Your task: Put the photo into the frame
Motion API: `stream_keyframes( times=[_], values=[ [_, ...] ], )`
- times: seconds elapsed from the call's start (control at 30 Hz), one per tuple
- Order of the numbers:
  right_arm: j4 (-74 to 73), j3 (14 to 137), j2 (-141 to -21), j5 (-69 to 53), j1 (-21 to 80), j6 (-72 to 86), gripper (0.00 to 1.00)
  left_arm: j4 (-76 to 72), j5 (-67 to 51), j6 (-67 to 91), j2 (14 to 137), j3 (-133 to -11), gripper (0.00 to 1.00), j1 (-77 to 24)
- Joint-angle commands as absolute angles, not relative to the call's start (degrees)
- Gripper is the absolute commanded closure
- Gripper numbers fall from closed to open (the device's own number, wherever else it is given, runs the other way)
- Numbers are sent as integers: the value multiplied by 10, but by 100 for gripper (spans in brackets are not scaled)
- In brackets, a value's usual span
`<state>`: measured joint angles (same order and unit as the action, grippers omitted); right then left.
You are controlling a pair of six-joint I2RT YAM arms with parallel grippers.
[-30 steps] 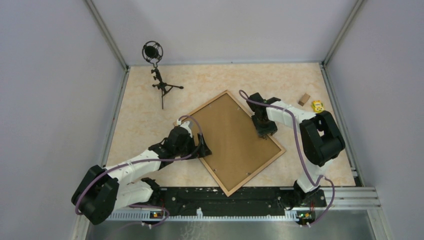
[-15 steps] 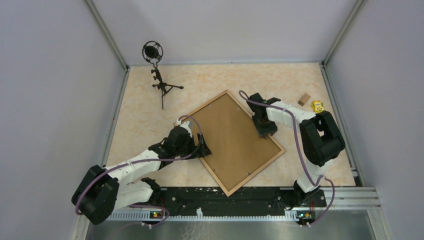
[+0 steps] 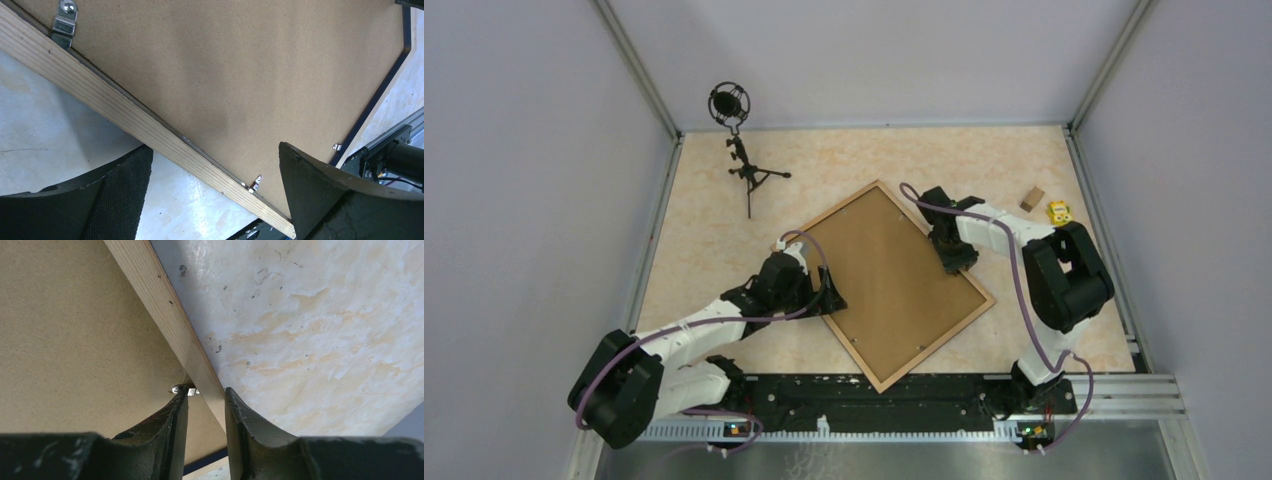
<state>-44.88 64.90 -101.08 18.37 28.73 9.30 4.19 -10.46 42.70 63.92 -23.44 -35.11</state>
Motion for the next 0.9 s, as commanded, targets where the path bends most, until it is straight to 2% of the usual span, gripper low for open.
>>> stream_keyframes(
  times=[0.0, 0.07, 0.23, 0.37, 0.47, 0.6, 0.7, 0.77, 0.87],
  values=[
    [-409, 621, -1059, 193, 284, 77, 81, 25, -103, 421, 653, -227, 2, -344],
    [-401, 617, -1060, 193, 284, 73, 89, 25, -106, 420, 654, -228, 2, -341],
    [-385, 617, -1046, 185, 284, 71, 100, 25, -107, 418, 652, -227, 2, -338],
    [-387, 627, -1022, 171, 285, 79, 99, 24, -110, 415, 652, -230, 2, -337],
    [-407, 642, -1006, 176, 284, 99, 68, 24, -111, 413, 653, -232, 2, -335],
    [-443, 664, -977, 206, 284, 132, 47, 15, -126, 403, 666, -241, 2, -322],
    [-464, 681, -939, 204, 291, 163, 26, 9, -159, 385, 679, -265, 2, -309],
    [-465, 685, -916, 162, 304, 189, 21, 16, -160, 378, 674, -278, 2, -305],
    [-458, 681, -902, 86, 335, 243, 20, 45, -142, 370, 644, -292, 2, -302]
  ],
)
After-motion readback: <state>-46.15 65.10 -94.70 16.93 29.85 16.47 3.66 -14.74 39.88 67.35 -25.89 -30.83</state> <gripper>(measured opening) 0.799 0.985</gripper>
